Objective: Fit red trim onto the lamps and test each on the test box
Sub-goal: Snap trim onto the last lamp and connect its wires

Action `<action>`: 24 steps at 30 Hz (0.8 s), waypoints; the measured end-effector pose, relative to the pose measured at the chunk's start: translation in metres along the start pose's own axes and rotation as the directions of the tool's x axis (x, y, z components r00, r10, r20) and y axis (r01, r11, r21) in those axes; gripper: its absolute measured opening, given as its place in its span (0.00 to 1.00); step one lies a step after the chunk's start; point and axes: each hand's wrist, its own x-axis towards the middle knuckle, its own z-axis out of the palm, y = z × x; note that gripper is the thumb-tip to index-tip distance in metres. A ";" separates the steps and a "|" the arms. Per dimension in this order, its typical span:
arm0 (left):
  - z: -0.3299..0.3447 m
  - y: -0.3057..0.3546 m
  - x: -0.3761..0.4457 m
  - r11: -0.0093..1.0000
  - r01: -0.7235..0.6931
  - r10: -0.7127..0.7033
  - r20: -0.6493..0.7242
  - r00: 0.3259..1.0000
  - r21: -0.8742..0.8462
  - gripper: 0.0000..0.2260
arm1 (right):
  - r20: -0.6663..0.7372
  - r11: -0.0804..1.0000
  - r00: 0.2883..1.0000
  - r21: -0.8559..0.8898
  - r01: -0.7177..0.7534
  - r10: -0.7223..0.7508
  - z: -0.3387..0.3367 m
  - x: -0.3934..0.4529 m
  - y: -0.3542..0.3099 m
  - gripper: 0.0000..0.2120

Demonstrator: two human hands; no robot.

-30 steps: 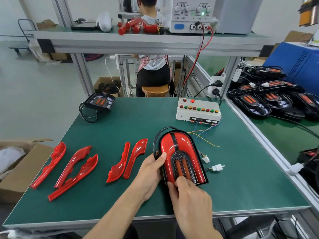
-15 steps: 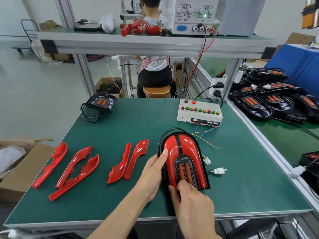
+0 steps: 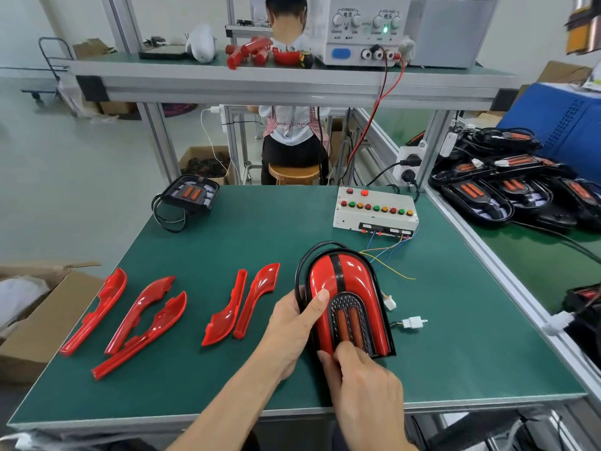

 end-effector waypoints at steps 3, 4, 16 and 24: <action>-0.001 0.000 0.000 1.000 -0.006 0.006 0.002 1.000 0.015 0.27 | -0.016 1.000 1.000 0.017 0.012 -0.012 0.002 -0.001 0.002 0.17; -0.001 0.001 0.001 1.000 -0.006 0.006 0.003 1.000 0.020 0.26 | -0.018 1.000 1.000 0.019 0.017 -0.017 0.002 -0.001 0.003 0.17; -0.002 0.004 0.005 0.997 -0.012 0.012 0.005 1.000 0.076 0.24 | 0.049 0.911 0.965 0.321 -0.259 0.257 -0.046 0.055 0.052 0.21; 0.008 0.007 0.013 0.992 0.074 -0.081 -0.072 0.994 -0.103 0.23 | 0.182 0.853 0.899 0.284 -0.437 0.399 -0.027 0.028 0.031 0.56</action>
